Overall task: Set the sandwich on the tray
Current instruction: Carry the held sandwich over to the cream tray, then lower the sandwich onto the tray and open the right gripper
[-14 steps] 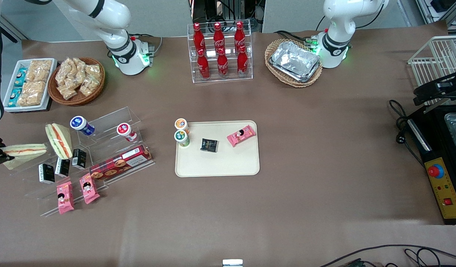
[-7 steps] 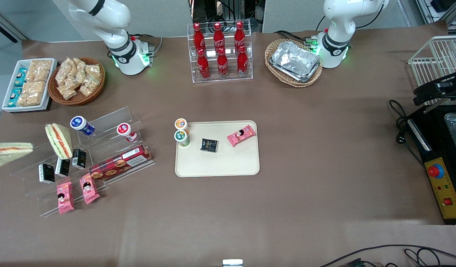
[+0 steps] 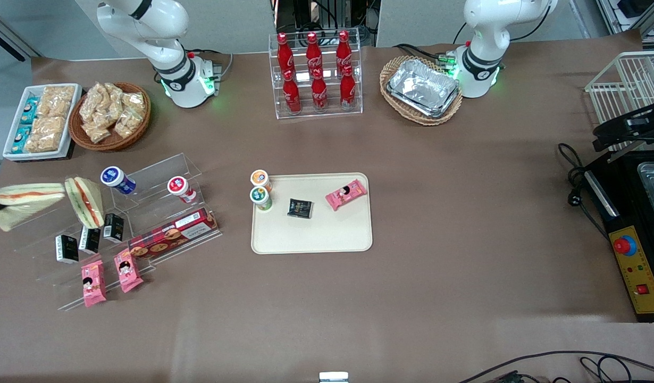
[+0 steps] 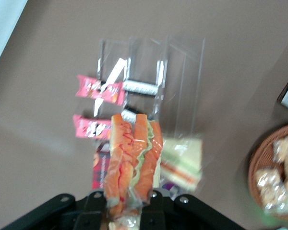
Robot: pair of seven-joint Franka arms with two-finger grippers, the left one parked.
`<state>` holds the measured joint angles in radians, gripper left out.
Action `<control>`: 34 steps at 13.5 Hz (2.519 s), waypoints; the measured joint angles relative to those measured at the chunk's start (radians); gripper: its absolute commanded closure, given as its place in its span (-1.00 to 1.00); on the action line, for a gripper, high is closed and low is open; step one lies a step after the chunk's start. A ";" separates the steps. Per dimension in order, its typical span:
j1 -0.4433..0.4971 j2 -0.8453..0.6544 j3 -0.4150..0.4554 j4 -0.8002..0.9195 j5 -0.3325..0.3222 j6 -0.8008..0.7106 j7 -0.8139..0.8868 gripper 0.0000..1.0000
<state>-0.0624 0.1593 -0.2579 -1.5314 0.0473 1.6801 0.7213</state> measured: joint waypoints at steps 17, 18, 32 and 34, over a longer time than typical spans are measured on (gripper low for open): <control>0.722 0.270 0.009 0.011 0.024 0.369 1.090 1.00; 0.735 0.308 0.008 0.010 0.029 0.410 1.122 1.00; 0.887 0.526 0.008 -0.032 0.070 0.651 1.254 1.00; 0.889 0.536 0.008 -0.052 0.078 0.652 1.258 1.00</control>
<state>0.8267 0.6958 -0.2499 -1.5835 0.1254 2.3317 1.9797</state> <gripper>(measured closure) 0.806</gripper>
